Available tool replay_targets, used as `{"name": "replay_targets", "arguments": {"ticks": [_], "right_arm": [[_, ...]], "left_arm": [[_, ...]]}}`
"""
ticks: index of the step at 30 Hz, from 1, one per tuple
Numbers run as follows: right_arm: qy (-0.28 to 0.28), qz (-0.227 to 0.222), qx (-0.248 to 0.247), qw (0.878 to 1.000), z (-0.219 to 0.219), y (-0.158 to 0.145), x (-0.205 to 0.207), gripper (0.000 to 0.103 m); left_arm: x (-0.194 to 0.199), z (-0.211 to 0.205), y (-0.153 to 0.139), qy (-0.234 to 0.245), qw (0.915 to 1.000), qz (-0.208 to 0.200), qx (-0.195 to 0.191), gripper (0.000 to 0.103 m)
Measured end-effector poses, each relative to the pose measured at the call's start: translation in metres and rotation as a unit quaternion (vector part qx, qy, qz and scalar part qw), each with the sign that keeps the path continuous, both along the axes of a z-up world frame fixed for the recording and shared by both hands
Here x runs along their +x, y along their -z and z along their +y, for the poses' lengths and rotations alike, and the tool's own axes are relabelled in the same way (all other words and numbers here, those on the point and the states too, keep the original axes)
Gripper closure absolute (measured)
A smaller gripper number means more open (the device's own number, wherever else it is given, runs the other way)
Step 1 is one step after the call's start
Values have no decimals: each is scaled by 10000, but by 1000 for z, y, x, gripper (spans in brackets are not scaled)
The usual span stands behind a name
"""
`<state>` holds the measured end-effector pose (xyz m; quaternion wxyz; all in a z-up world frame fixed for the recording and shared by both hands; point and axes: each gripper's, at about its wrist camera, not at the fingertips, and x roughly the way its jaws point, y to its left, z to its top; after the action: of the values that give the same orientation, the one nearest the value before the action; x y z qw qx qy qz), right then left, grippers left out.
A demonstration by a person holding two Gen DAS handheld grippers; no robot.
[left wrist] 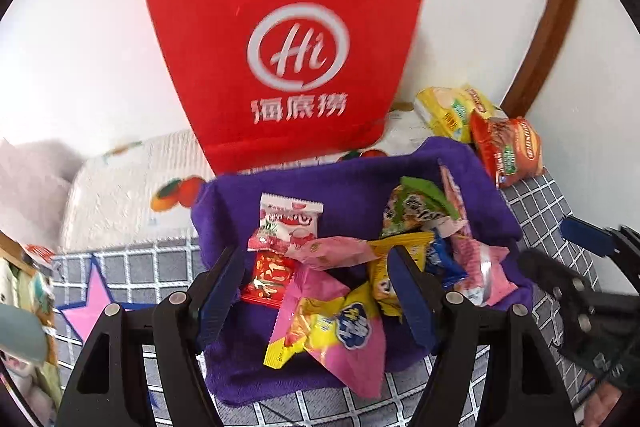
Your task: Organize snacks
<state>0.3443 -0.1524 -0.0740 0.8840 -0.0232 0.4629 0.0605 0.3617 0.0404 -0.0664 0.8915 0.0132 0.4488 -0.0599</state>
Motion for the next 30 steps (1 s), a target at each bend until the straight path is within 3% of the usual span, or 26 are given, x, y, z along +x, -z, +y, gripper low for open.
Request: {"name": "replay_targets", "arguments": {"ticks": [3, 7, 10, 18, 24, 30], "right_arm": [[127, -338, 16, 9993, -10, -17, -27, 15], [230, -614, -153, 9977, -19, -32, -59, 9], [306, -572, 0, 9979, -28, -34, -82, 8], [296, -684, 121, 9971, -36, -31, -154, 6], [288, -946, 64, 9951, -41, -28, -211, 5], [284, -1137, 20, 9931, -42, -38, -266, 5]], "left_arm": [[-15, -11, -18, -18, 10000, -88, 38, 27], [-45, -15, -35, 33, 9999, -106, -59, 23], [-80, -13, -44, -87, 9993, -351, -108, 8], [-166, -22, -42, -98, 9981, -609, -11, 7], [-223, -9, -42, -334, 9963, -745, -264, 7], [-281, -15, -48, -522, 9933, -1033, 6, 7]]}}
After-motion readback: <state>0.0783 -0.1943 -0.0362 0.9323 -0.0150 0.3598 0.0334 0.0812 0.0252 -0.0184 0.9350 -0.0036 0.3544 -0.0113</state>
